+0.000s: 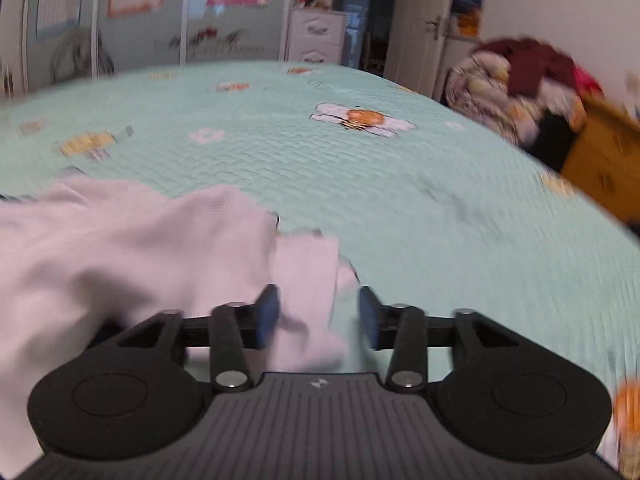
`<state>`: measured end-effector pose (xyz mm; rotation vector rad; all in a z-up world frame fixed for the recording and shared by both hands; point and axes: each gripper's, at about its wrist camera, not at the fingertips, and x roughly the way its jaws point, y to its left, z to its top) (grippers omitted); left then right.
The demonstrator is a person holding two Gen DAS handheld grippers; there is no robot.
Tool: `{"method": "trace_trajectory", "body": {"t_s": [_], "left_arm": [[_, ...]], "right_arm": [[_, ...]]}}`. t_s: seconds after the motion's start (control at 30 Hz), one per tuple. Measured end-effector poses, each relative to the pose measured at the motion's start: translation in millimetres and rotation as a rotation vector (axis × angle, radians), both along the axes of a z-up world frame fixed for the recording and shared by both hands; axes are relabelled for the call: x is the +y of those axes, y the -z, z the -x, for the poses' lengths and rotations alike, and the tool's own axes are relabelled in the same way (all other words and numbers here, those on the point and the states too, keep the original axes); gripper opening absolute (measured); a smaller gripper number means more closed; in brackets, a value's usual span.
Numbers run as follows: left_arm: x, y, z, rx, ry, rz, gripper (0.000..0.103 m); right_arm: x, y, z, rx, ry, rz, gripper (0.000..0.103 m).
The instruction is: Fold clothes
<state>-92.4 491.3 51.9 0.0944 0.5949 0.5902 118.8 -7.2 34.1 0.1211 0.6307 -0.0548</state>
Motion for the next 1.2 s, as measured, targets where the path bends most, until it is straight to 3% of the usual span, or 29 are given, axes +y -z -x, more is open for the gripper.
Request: {"method": "trace_trajectory", "body": {"t_s": [0.03,0.1,0.17,0.2,0.27,0.3,0.43,0.6,0.7,0.87,0.93,1.03,1.07,1.1,1.13,1.2], "left_arm": [[0.6,-7.6,2.7,-0.047,0.015,0.027,0.088],[2.1,-20.1,0.1,-0.131,0.075,0.096,0.088],[2.0,-25.7,-17.6,-0.150,0.130,0.116,0.089],[2.9,-24.6,-31.3,-0.137,0.149,0.120,0.089],[6.0,-20.7,-60.5,-0.105,0.174,0.133,0.089],[7.0,-18.6,-75.9,-0.093,0.177,0.143,0.089],[-7.8,-15.4,-134.8,-0.065,0.319,0.159,0.089],[-46.1,-3.7,-207.9,0.022,0.459,0.067,0.089],[-53.2,1.0,-245.5,0.048,0.450,0.031,0.089],[-53.1,11.0,-293.5,0.076,0.464,0.093,0.085],[-54.6,15.6,-311.0,0.095,0.476,0.106,0.079],[-54.7,19.4,-326.8,0.083,0.502,0.222,0.070],[-55.9,21.5,-328.8,0.070,0.510,0.253,0.056],[-57.7,24.2,-330.7,0.063,0.511,0.263,0.021],[-61.3,24.7,-331.5,0.064,0.505,0.244,0.010],[-66.8,22.8,-333.6,0.067,0.475,0.155,0.005]], "right_arm": [[-8.6,-2.9,17.7,-0.006,0.012,-0.068,0.054],[-22.1,5.0,36.8,0.015,0.037,-0.331,0.054],[-24.2,21.7,45.7,0.023,0.030,-0.559,0.055],[-17.3,29.1,46.7,0.001,0.024,-0.591,0.055],[-2.7,46.1,53.2,-0.134,0.011,-0.536,0.055],[1.6,49.5,54.2,-0.155,0.020,-0.530,0.054],[1.7,51.6,48.0,-0.177,0.012,-0.557,0.055],[-5.8,53.6,42.2,-0.184,-0.006,-0.595,0.055],[-10.9,52.2,48.3,-0.185,-0.016,-0.599,0.056],[-14.1,53.1,55.8,-0.188,-0.021,-0.596,0.057],[-14.3,53.3,56.1,-0.188,-0.024,-0.595,0.057],[-13.9,52.8,55.4,-0.187,-0.026,-0.590,0.058],[-13.6,52.4,55.8,-0.187,-0.027,-0.587,0.059],[-13.4,52.2,55.6,-0.186,-0.028,-0.585,0.059],[-12.9,52.2,55.5,-0.186,-0.029,-0.584,0.059],[-12.2,52.2,55.2,-0.186,-0.030,-0.583,0.059]]}}
